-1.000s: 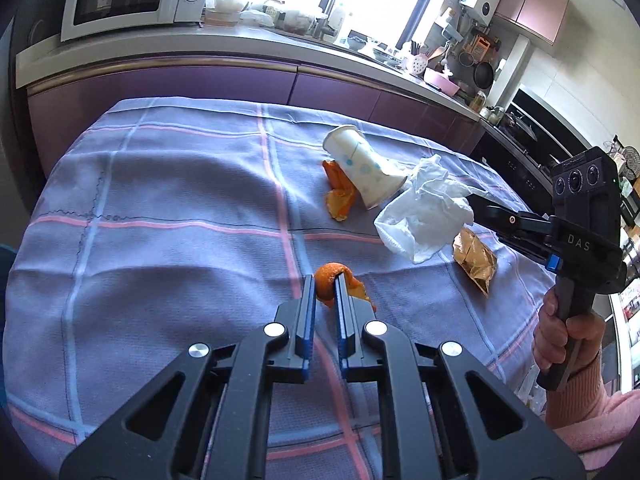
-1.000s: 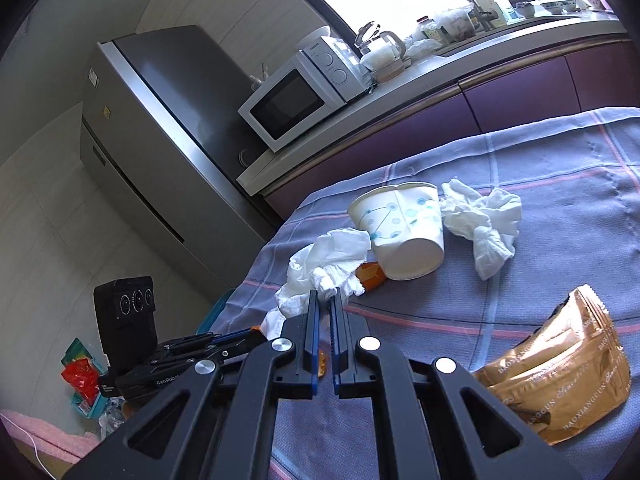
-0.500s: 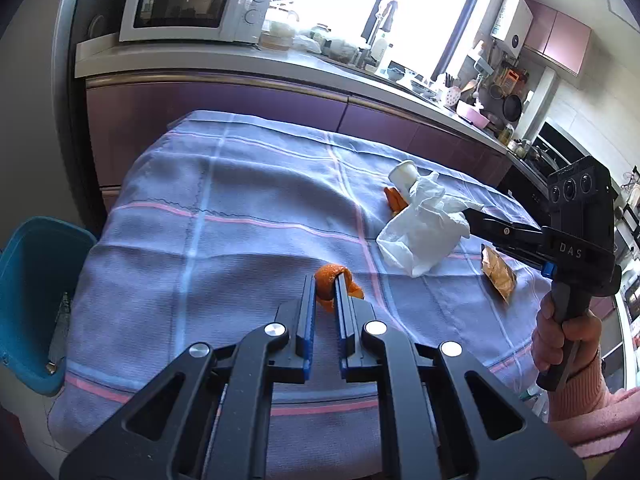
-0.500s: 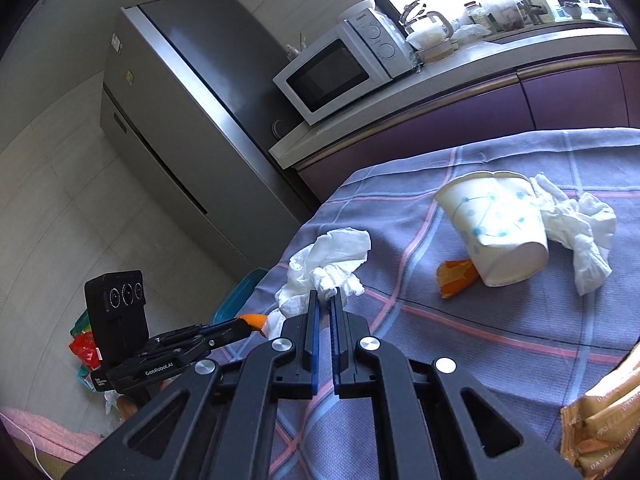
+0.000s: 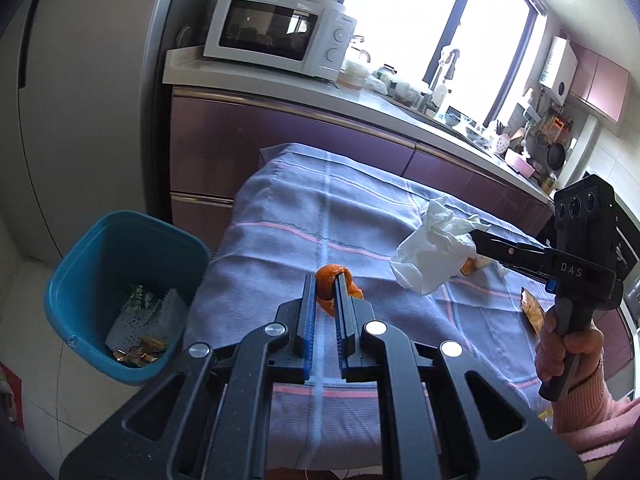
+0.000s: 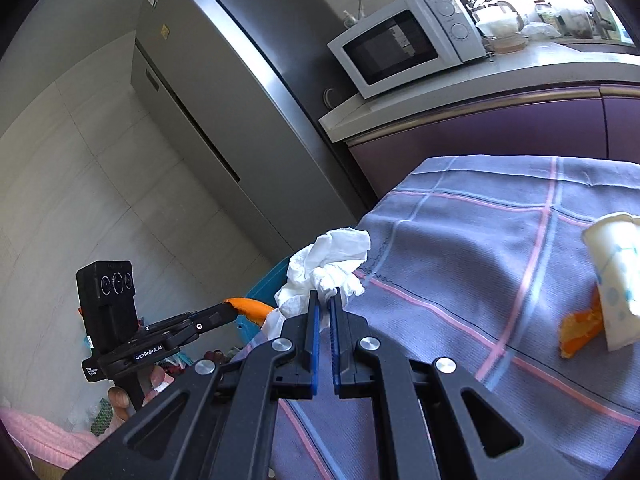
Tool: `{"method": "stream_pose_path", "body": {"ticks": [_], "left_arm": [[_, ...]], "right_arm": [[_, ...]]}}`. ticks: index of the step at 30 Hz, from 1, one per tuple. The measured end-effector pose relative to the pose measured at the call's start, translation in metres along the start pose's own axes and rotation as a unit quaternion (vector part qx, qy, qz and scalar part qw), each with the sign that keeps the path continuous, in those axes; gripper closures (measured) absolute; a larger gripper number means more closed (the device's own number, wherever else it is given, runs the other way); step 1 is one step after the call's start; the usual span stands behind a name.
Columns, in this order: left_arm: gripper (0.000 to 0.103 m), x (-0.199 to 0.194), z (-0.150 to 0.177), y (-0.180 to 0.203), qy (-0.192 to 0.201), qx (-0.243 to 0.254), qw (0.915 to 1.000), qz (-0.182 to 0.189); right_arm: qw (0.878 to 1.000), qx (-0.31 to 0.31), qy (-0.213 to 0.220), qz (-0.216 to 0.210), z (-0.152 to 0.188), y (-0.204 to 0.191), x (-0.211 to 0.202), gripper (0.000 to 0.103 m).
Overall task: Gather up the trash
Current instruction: 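Carry the orange peel in the left tool while the right tool carries the tissue to the bin, then open the left tool over the bin while the right tool releases the tissue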
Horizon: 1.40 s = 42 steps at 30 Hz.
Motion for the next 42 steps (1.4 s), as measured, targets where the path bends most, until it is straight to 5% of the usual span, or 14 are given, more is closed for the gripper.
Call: {"method": "stream_pose_path", "body": {"ticks": [18,42], "left_arm": [[0.094,-0.042,0.014,-0.117,0.013,-0.064,0.9916,-0.111],[0.093,0.008,0.065,-0.191,-0.058,-0.115,0.9771,-0.169]], "right_arm": [[0.996,-0.059,-0.07,-0.018,-0.002,-0.062,0.095,0.099],[0.98,-0.101,-0.169,0.036,0.028,-0.079,0.208,0.098]]}}
Point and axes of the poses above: each gripper's, at about its wrist camera, not at the fingertips, and x roughly the way its jaws point, y to its right, z to its underside, the point moved 7 cm from there along x, roughly the way its jaws point, and after that the axes turned 11 degrees about x, right-handed, at the moved point
